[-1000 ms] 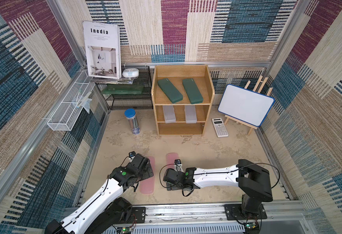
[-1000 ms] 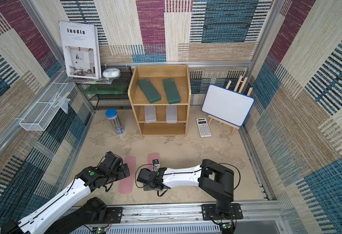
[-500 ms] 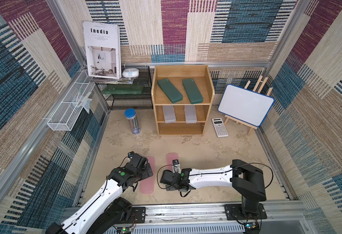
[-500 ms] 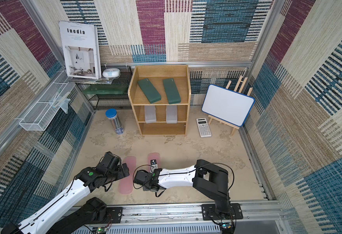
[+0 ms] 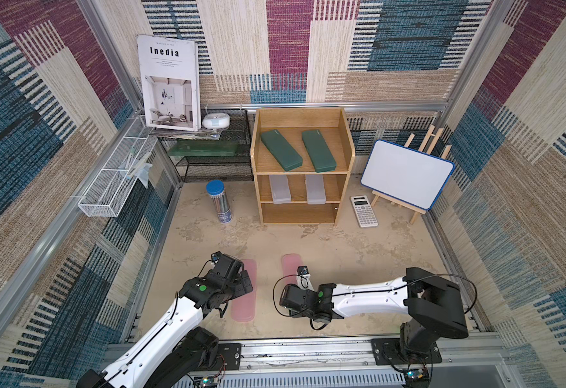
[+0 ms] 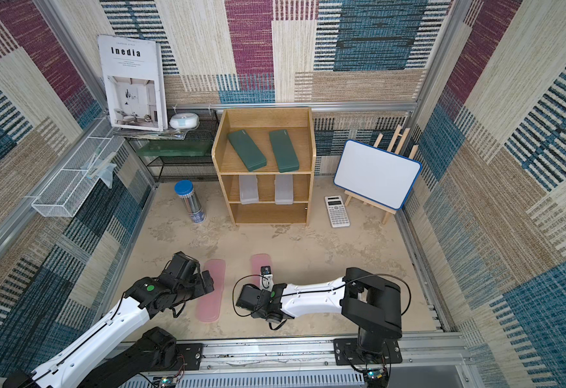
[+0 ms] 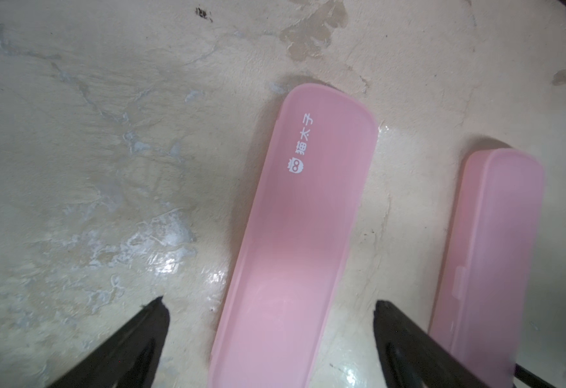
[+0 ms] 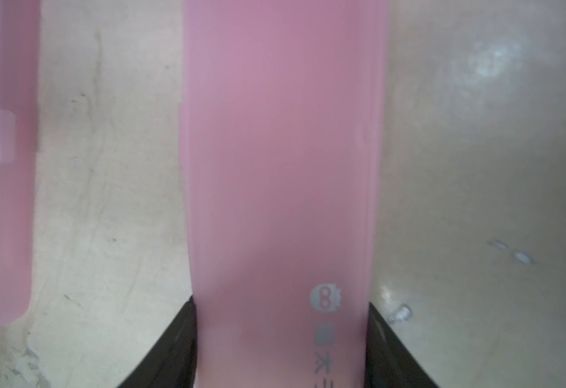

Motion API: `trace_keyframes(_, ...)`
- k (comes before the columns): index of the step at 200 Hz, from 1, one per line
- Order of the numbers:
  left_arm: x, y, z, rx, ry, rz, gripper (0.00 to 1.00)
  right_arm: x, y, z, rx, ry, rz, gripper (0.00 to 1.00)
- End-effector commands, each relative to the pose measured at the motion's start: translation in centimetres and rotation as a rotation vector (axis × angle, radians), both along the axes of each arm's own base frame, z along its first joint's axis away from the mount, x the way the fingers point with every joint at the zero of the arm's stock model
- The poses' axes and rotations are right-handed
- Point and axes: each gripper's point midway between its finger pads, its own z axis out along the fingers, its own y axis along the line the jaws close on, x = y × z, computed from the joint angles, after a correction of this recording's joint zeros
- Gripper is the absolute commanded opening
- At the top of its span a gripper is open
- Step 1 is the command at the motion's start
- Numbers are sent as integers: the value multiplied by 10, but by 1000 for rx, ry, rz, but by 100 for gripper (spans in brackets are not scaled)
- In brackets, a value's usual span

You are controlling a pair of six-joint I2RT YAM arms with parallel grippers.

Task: Place the pencil cases on the shelf according to color
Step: Pick up the pencil case from the center of the board.

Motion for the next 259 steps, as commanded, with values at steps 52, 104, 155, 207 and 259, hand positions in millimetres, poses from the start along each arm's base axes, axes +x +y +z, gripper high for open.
trace_keyframes(52, 8, -5, 7, -6, -15, -20, 99, 20, -38, 41, -87, -140, -67, 64)
trace_keyframes(104, 9, -6, 11, -10, -22, -23, 99, 16, -42, 32, -149, -94, -77, 88)
trace_keyframes(155, 9, -6, 13, -12, -27, -25, 99, 15, -38, 22, -152, -36, -80, 93)
trace_keyframes(207, 10, -5, 11, -10, -36, -23, 99, 13, -25, 8, -143, 36, -59, 90)
trace_keyframes(259, 9, -5, 10, -13, -37, -29, 99, 20, -25, 20, -114, 9, -67, 84)
